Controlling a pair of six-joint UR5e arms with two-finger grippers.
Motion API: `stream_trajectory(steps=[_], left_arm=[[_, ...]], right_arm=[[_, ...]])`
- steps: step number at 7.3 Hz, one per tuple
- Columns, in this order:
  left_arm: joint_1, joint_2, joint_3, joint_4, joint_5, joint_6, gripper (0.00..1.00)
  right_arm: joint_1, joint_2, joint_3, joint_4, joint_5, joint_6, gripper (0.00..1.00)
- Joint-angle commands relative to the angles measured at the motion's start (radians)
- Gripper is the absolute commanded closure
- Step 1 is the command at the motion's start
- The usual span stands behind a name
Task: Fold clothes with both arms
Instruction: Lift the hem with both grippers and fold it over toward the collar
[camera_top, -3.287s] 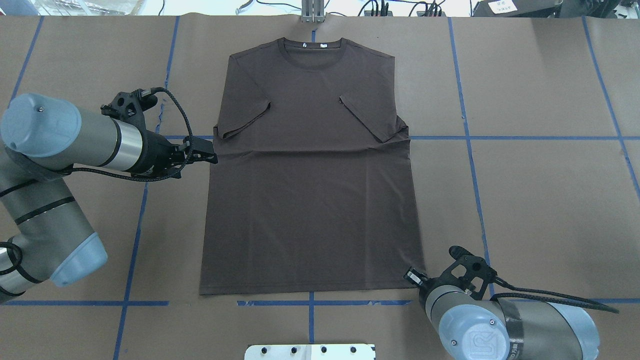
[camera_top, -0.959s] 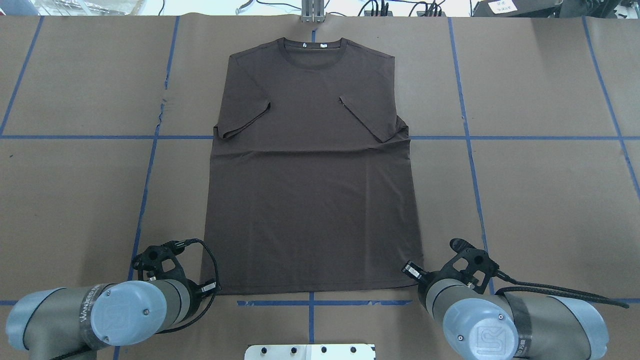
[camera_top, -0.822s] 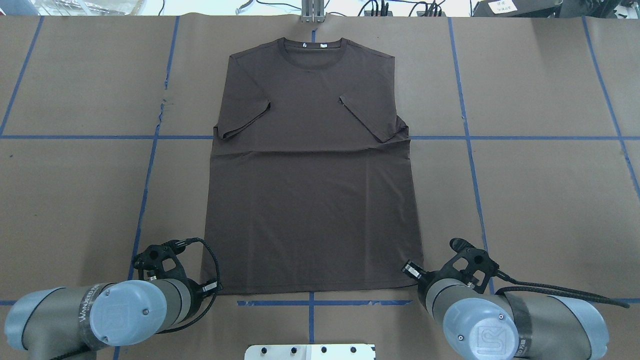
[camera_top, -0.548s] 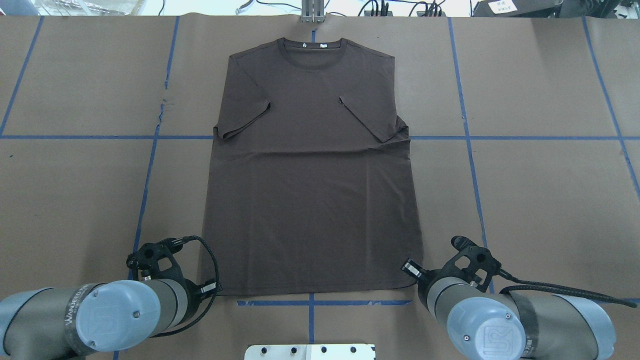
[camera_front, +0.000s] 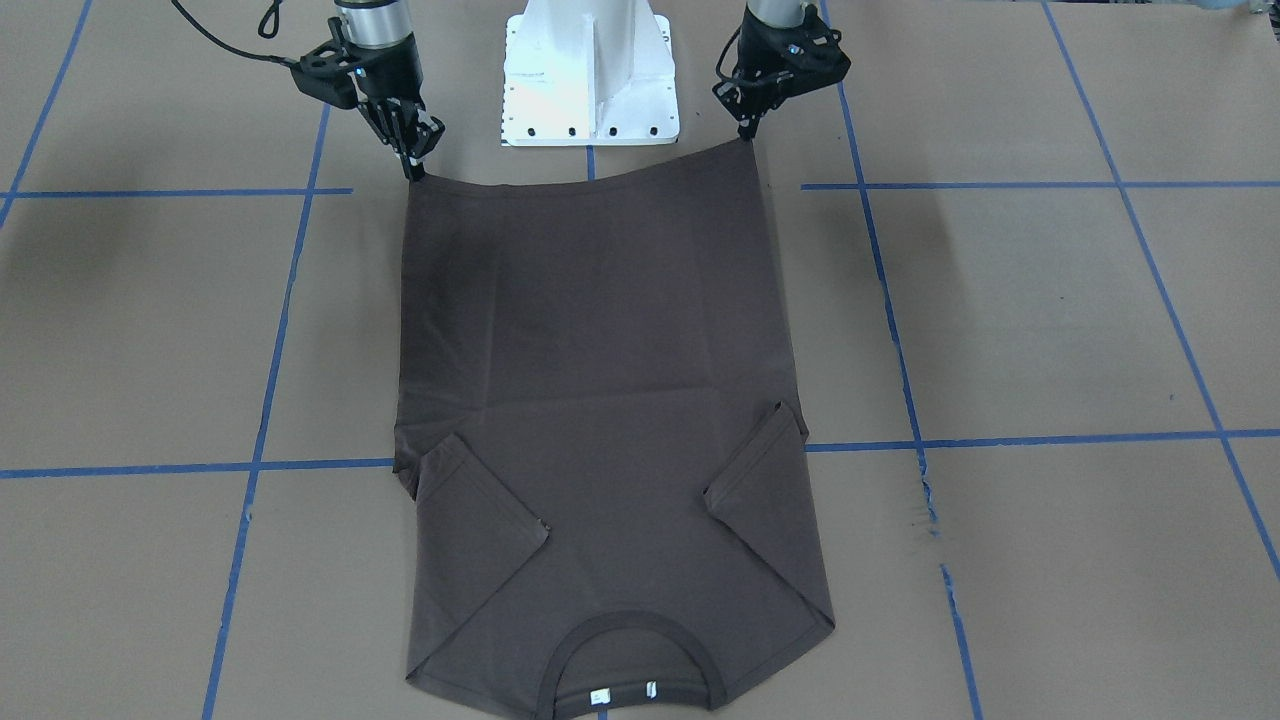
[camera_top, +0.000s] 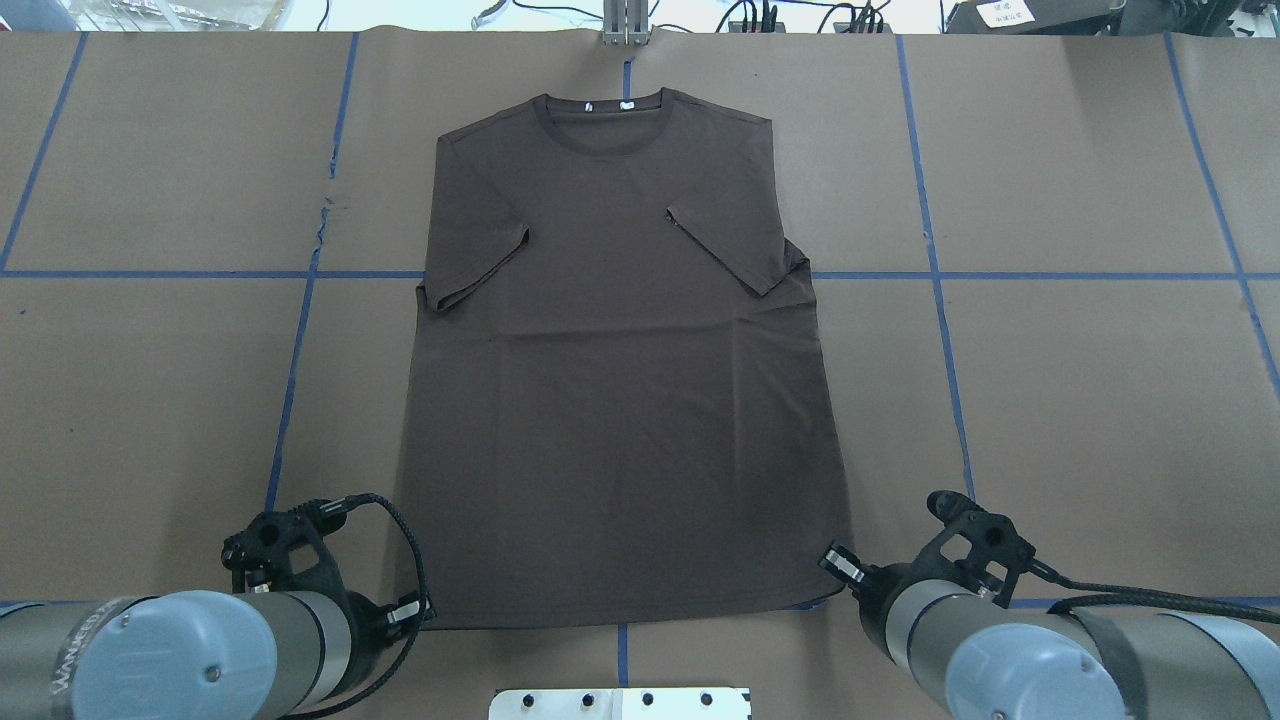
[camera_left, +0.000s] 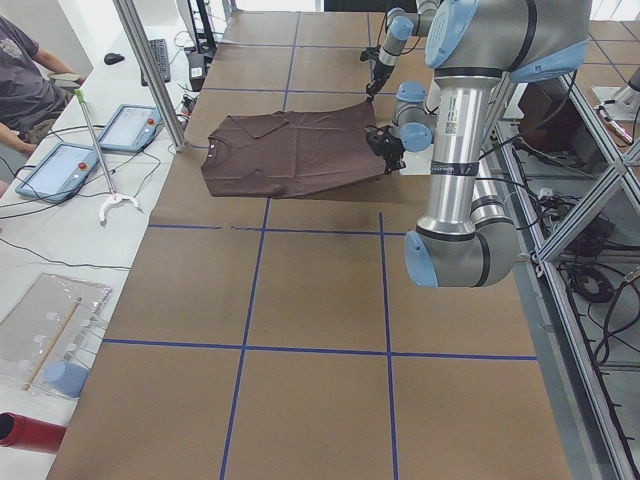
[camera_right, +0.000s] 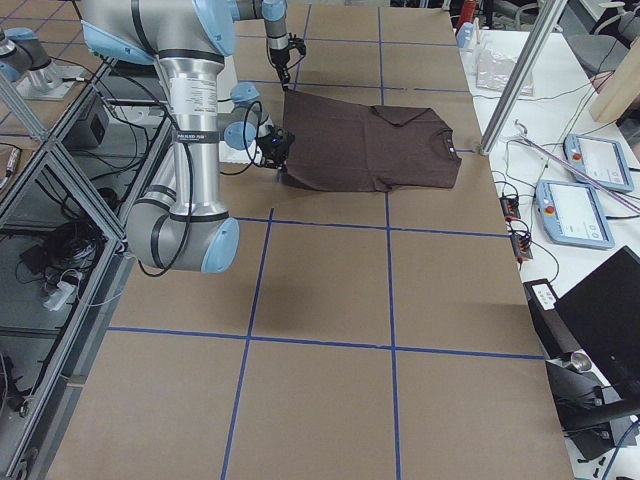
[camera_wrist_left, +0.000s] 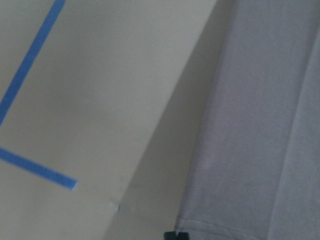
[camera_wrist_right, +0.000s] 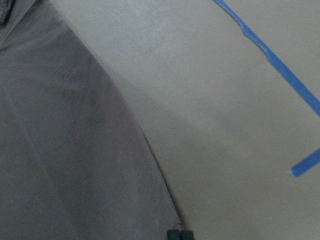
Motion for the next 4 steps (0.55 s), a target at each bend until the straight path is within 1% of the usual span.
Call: stream_trajectory(steps=[1,2,3,4], left_arm=[[0.069,0.013,-0.053,0.028,-0.014,-0.182,1.00],[0.056,0.004,-0.063,0.032,-0.024,-0.131,1.00],[0.004,-0.017,-0.060,0.037,-0.023,0.001,1.00],[-0.145,-0.083,-0.032,0.038,-0.044,0.117,1.00]], right_arm=[[-0.067,-0.074,0.110,0.000,0.007,0.002,1.00],[-0.047,-0.063,0.124,0.000,0.004,0.002,1.00],[0.007,-0.051,0.112,0.001,0.008,-0.004,1.00],[0.098,0.036,0.061,0.000,0.020,-0.074,1.00]])
